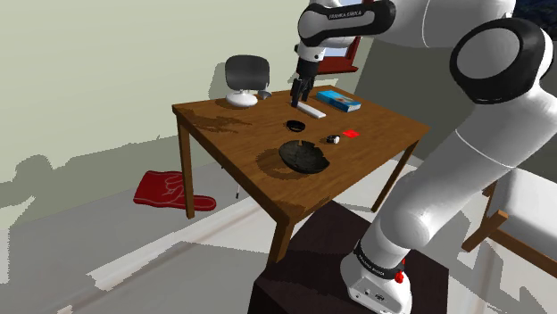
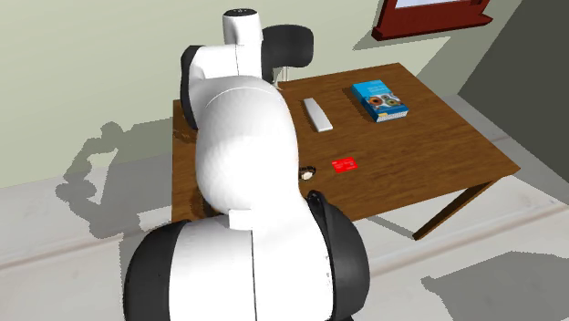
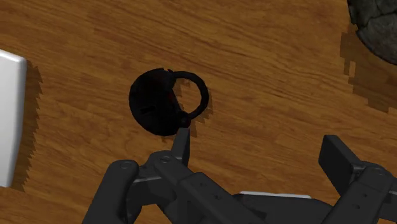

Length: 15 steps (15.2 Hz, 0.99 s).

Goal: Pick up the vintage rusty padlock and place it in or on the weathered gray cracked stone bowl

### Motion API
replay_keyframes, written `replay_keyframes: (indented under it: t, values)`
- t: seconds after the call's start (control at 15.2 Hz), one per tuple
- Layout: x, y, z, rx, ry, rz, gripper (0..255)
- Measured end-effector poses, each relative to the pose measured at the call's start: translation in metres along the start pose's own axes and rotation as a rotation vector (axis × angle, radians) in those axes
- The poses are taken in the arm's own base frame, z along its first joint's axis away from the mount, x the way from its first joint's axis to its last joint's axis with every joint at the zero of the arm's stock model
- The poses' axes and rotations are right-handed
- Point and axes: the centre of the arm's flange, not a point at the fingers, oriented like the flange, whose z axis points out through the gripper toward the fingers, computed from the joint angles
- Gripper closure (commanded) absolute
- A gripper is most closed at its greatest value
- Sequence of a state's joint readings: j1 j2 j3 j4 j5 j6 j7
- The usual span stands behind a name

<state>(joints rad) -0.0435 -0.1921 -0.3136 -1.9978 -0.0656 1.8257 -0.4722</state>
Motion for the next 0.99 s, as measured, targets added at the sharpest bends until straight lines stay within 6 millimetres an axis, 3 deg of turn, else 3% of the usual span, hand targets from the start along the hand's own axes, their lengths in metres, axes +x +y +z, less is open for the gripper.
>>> replay_keyframes:
  t: [0.79, 0.99]
  values:
    - [0.092, 0.121, 0.060, 0.017, -0.060, -0.042, 0]
    - [0.096, 0.130, 0.076, 0.019, -0.064, -0.046, 0]
